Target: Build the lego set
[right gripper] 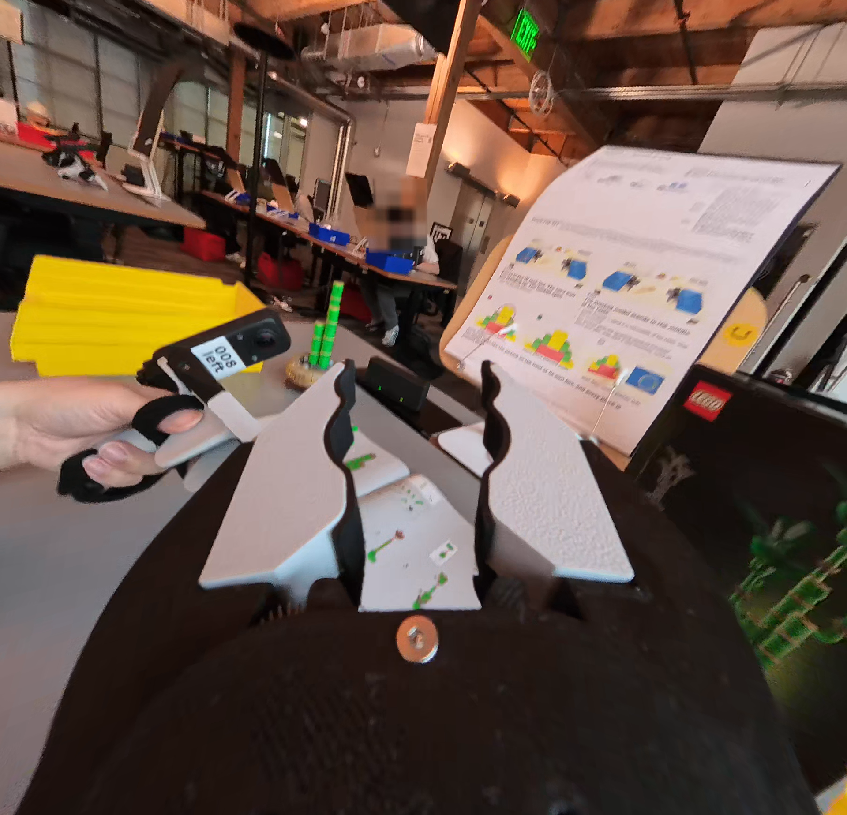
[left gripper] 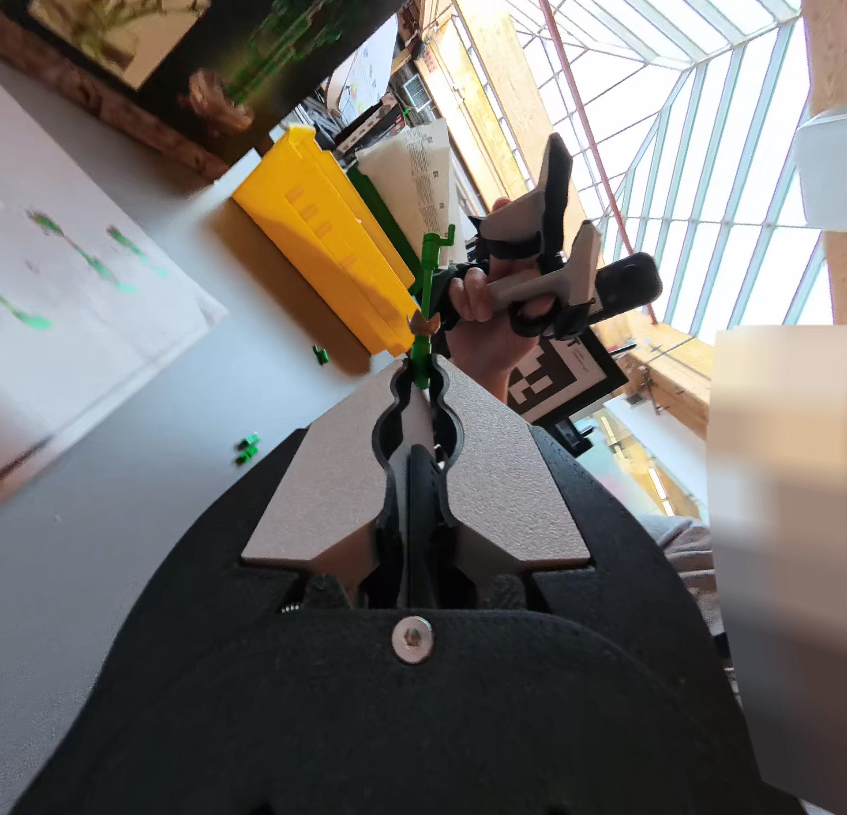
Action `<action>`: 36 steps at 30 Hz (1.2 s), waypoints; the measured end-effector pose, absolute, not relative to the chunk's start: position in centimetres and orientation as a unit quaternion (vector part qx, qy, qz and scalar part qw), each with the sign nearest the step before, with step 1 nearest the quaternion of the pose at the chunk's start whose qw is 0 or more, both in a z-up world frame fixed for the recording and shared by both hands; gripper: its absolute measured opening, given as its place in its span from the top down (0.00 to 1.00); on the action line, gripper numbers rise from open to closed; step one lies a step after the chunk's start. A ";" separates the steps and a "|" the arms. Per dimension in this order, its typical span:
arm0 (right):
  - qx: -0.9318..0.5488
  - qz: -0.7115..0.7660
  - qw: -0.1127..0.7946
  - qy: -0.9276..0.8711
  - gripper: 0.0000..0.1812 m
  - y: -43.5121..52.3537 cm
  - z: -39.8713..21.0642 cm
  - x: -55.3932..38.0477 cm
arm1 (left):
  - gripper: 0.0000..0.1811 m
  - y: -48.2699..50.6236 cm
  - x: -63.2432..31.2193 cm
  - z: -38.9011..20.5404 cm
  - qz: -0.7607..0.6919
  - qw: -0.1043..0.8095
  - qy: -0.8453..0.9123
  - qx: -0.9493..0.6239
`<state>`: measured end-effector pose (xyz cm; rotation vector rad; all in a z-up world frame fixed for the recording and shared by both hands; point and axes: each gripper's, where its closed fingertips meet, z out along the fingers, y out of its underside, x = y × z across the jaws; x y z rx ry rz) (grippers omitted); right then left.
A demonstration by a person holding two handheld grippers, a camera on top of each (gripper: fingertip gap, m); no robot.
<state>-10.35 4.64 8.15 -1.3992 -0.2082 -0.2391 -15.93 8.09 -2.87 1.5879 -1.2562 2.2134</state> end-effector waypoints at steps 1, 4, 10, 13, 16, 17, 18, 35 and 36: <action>-0.650 -0.112 0.744 -0.104 0.69 4.7 6.7 -10.6 | 0.97 7.7 -16.2 -3.6 0.737 0.086 -0.405 0.534; -0.680 -0.109 0.706 -0.163 0.64 4.7 1.9 -12.9 | 0.97 6.8 -17.3 -5.6 0.720 0.124 -0.391 0.560; -0.744 0.001 0.656 -0.125 0.43 4.4 -5.6 -15.5 | 0.97 5.0 -17.0 -8.3 0.663 0.155 -0.438 0.587; -0.760 -0.035 0.642 -0.095 0.41 5.3 -6.5 -15.4 | 0.97 4.3 -16.8 -8.5 0.665 0.153 -0.432 0.589; -0.782 -0.074 0.608 -0.112 0.48 6.0 -8.3 -15.7 | 0.97 3.9 -16.6 -8.1 0.680 0.150 -0.422 0.580; -0.784 -0.079 0.604 -0.117 0.52 6.1 -8.6 -15.8 | 0.97 3.8 -16.5 -8.1 0.680 0.144 -0.425 0.580; -0.784 -0.086 0.604 -0.120 0.55 6.1 -8.6 -15.7 | 0.97 3.7 -16.5 -8.2 0.677 0.140 -0.429 0.581; -0.756 -0.130 0.632 -0.109 0.63 5.5 -6.7 -15.4 | 0.95 2.5 -16.5 -8.0 0.684 0.158 -0.445 0.556; -0.752 -0.123 0.637 -0.111 0.65 5.4 -6.5 -15.7 | 0.95 2.4 -16.6 -7.8 0.686 0.162 -0.445 0.553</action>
